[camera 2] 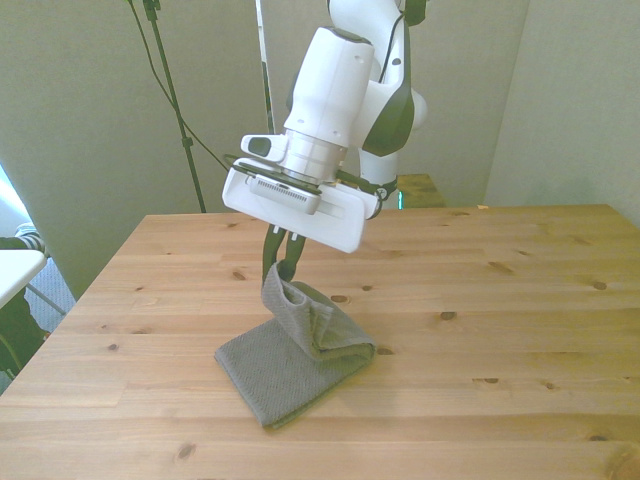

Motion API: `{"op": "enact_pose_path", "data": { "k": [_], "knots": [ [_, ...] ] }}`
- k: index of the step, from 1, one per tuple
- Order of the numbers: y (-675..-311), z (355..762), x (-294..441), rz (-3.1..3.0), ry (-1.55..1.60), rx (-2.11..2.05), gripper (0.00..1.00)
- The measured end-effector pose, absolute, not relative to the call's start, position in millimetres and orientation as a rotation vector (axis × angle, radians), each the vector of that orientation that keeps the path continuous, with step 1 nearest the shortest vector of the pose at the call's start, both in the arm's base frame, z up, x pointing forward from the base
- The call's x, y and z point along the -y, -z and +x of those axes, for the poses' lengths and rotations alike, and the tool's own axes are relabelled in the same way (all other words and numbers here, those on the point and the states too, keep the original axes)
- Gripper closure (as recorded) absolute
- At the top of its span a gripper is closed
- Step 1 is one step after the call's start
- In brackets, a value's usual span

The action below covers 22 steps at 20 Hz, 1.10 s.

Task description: Fold the towel

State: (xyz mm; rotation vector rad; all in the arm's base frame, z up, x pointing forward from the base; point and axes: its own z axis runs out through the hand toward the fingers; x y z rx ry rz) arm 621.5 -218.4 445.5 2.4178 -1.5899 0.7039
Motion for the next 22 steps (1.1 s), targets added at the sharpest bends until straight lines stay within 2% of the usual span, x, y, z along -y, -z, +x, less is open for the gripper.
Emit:
{"op": "enact_pose_path", "data": {
  "k": [7, 22],
  "knots": [
    [-427.6, 635.3, 230.5, 2.396, -0.686, 1.594, 0.00],
    [-438.9, 630.9, 205.4, 2.482, -0.666, 1.589, 0.00]
  ]
}}
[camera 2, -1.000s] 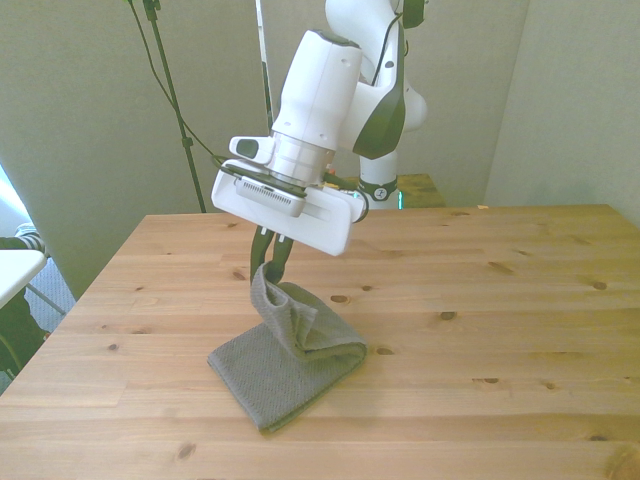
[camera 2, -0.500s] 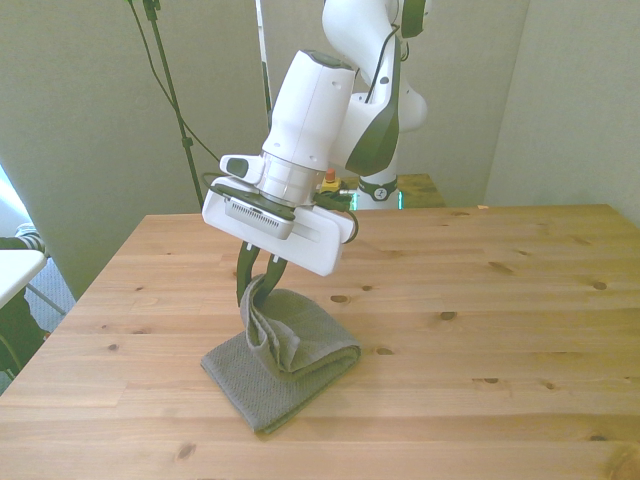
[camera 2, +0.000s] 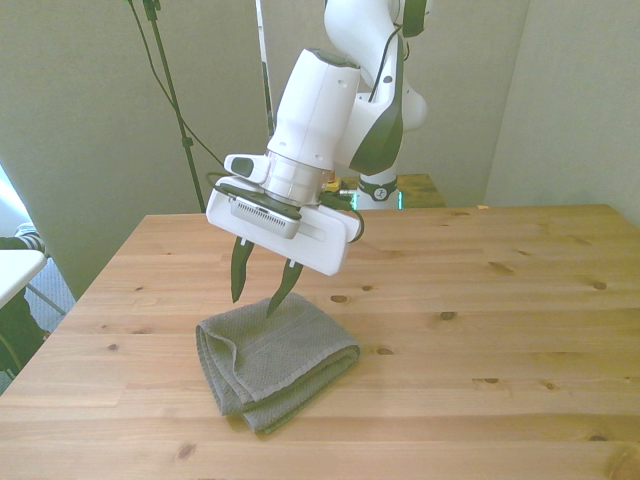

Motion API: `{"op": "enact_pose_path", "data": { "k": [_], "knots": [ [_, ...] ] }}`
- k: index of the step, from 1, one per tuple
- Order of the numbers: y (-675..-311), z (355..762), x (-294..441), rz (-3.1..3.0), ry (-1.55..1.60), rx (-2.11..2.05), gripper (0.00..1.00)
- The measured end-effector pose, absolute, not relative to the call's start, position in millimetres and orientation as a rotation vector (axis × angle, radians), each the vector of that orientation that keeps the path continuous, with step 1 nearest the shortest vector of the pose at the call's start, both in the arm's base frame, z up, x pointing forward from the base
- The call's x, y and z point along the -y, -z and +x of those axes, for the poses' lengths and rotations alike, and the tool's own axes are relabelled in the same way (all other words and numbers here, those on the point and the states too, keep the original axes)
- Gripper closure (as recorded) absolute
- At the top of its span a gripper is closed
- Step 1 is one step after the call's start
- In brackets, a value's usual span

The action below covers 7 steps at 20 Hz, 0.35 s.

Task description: Fold the towel

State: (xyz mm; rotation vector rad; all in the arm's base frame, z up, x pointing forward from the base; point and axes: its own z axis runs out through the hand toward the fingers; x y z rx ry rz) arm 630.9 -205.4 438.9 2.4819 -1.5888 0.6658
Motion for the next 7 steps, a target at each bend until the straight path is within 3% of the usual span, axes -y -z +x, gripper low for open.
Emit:
{"op": "enact_pose_path", "data": {
  "k": [7],
  "knots": [
    [-474.5, 540.1, 122.5, 2.769, -0.477, 1.513, 0.00]
  ]
}}
